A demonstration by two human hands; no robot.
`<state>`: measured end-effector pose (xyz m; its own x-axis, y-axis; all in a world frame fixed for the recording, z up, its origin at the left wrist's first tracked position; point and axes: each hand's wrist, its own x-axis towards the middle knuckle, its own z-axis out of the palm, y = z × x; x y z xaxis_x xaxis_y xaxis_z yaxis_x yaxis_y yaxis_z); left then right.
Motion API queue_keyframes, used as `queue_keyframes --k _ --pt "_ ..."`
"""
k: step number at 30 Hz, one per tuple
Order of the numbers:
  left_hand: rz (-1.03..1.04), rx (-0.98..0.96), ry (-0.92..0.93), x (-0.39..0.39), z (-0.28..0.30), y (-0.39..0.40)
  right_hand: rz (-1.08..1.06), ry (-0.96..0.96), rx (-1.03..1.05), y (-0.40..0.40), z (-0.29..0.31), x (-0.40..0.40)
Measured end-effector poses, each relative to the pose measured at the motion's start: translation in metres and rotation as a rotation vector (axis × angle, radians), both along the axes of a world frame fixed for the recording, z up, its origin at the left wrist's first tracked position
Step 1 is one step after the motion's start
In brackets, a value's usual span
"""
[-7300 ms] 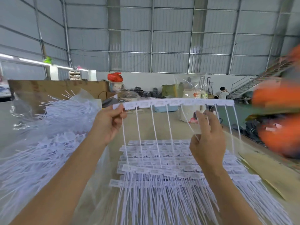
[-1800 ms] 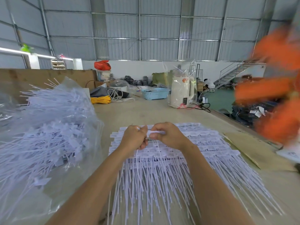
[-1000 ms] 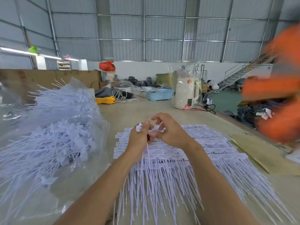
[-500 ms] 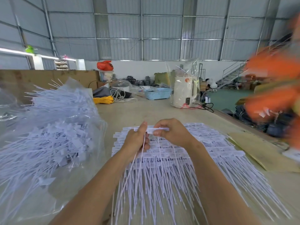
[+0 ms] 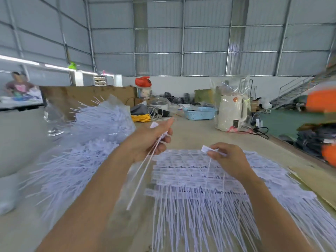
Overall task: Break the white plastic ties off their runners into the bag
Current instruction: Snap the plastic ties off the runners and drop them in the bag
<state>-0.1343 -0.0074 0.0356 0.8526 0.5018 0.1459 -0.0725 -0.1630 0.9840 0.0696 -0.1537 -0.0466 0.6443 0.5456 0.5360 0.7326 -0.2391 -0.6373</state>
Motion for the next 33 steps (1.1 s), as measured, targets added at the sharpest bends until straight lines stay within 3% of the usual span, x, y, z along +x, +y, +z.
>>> queue_keyframes --k 3,8,13,16,20,23,24,26,27,29,33 --pt "0.258 0.298 0.272 -0.026 -0.012 0.055 0.013 0.008 -0.009 0.005 -0.003 -0.006" --pt "0.486 0.858 0.706 -0.046 -0.041 0.124 0.004 0.007 0.024 0.007 -0.006 -0.008" --pt "0.571 1.034 0.904 -0.04 -0.061 0.147 -0.011 0.014 0.026 0.008 -0.007 -0.01" --pt "0.632 1.101 0.973 -0.037 -0.067 0.148 -0.019 0.009 0.015 0.009 -0.007 -0.01" --pt "0.669 1.033 0.982 -0.035 -0.058 0.134 -0.008 -0.026 -0.025 0.006 -0.005 -0.012" --pt "0.766 1.079 1.104 -0.028 -0.034 0.101 0.056 -0.061 -0.05 0.006 -0.002 -0.014" --pt "0.811 1.151 1.065 -0.023 -0.027 0.089 0.092 -0.055 -0.058 0.006 0.0 -0.015" --pt "0.822 1.288 0.708 -0.008 -0.02 0.06 0.152 -0.034 -0.075 0.005 0.004 -0.018" --pt "0.752 1.264 0.425 0.001 -0.021 0.043 0.176 -0.023 -0.075 0.005 0.005 -0.019" --pt "0.516 0.937 0.044 0.025 -0.03 0.007 0.215 0.009 -0.048 0.004 0.007 -0.021" --pt "0.142 0.219 0.123 0.077 -0.059 -0.04 0.266 0.084 0.032 0.002 0.01 -0.024"
